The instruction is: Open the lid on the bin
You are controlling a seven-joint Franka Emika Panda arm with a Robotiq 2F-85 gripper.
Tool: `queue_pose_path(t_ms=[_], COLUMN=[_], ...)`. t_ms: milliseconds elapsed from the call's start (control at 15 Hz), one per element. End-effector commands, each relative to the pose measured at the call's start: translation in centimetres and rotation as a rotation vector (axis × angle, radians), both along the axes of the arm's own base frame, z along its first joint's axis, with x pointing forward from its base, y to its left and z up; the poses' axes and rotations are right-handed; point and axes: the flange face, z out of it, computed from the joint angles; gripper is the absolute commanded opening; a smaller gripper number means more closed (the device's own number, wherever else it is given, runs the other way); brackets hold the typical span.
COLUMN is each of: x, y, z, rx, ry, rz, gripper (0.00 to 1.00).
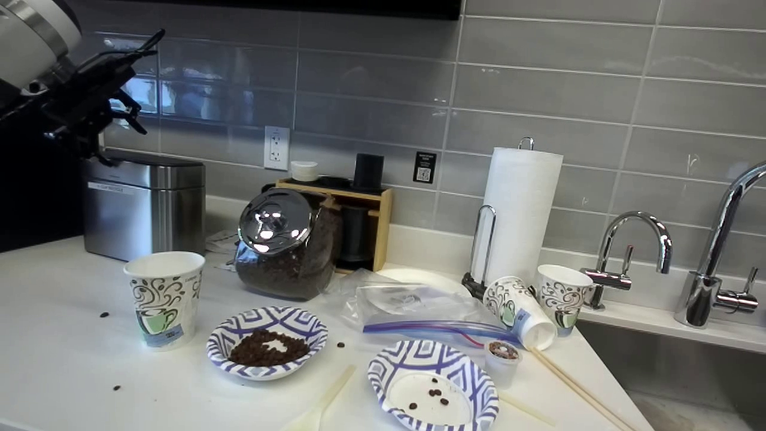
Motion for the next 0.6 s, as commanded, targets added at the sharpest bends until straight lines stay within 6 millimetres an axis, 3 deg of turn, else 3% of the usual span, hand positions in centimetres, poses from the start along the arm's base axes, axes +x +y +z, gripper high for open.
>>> queue_pose_path(t_ms=[0, 533], x=[0.0, 0.0], y=[-0.2, -0.7], z=[0.5, 1.7], rx=[0.007, 0.007], ry=[-0.021, -0.036], rz=[-0.007, -0.017], gripper=[1.0, 1.0])
